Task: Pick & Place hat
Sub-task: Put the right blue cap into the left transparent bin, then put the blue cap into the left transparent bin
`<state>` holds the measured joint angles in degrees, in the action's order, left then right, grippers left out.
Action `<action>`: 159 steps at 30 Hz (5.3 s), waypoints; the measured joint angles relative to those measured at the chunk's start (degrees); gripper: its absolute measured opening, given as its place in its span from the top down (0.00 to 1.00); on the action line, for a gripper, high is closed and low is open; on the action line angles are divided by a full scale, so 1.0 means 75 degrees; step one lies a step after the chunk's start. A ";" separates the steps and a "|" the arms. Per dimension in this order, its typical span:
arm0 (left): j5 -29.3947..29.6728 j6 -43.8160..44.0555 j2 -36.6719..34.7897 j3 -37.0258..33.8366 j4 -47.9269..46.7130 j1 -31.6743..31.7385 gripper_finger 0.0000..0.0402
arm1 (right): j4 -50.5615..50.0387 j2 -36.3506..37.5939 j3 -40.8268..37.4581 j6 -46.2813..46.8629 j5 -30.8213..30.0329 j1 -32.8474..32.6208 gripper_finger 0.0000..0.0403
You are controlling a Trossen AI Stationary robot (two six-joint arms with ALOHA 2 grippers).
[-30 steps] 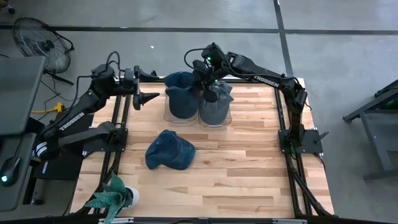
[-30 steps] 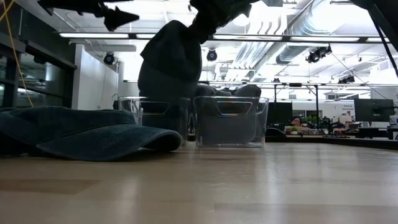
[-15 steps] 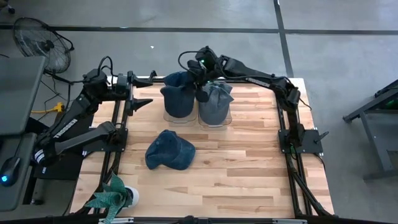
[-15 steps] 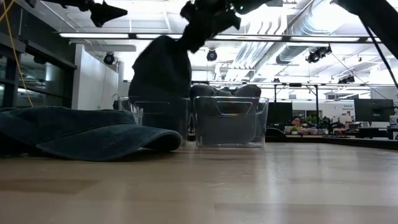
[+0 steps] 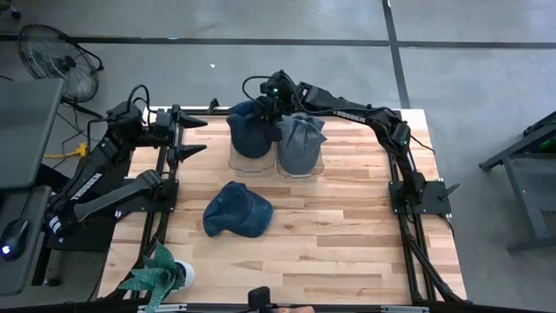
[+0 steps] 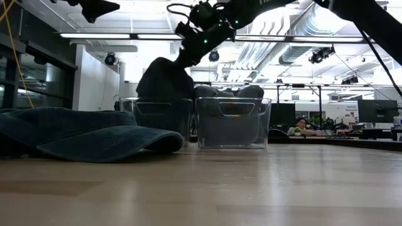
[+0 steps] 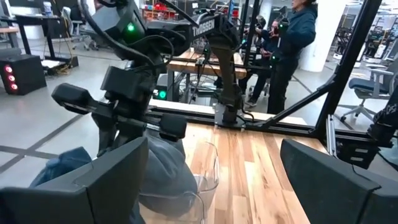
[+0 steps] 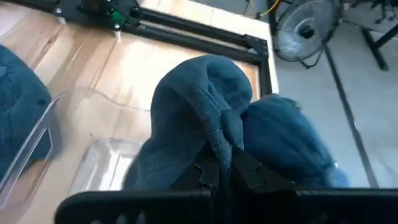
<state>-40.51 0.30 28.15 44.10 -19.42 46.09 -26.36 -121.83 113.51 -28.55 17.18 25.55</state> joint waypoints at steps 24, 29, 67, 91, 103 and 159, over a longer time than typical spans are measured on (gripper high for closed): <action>-0.0268 0.0000 -0.0219 -0.0002 -0.0870 0.0000 0.10 | -0.0263 -0.0325 0.0343 0.0182 -0.0249 0.0099 0.60; -0.0263 0.0000 -0.0241 -0.0003 -0.1038 0.0000 0.10 | -0.0692 -0.0313 0.0810 0.0342 -0.0251 0.0093 0.42; -0.0165 -0.0813 -0.0240 -0.0003 -0.2469 0.0003 0.10 | -0.7679 -0.0249 0.1944 0.2228 -0.0766 -0.2978 0.37; -0.0291 -0.0666 -0.0295 -0.0003 -0.2763 0.0003 0.10 | 0.1050 0.0214 -0.4870 0.0533 -0.6696 -0.6013 0.37; -0.0058 -0.0194 -0.0295 -0.0003 -0.2744 0.0003 0.10 | 0.4917 0.0214 -0.6033 -0.1040 -0.7199 -0.6156 0.37; -0.0040 0.1514 -0.0292 -0.0009 -0.2414 0.0000 0.10 | 0.6119 0.0204 -0.5775 -0.1986 -0.7652 -0.6083 0.98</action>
<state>-40.81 11.65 25.96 44.03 -37.52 46.09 19.53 -120.31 70.20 -43.45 -40.21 -20.07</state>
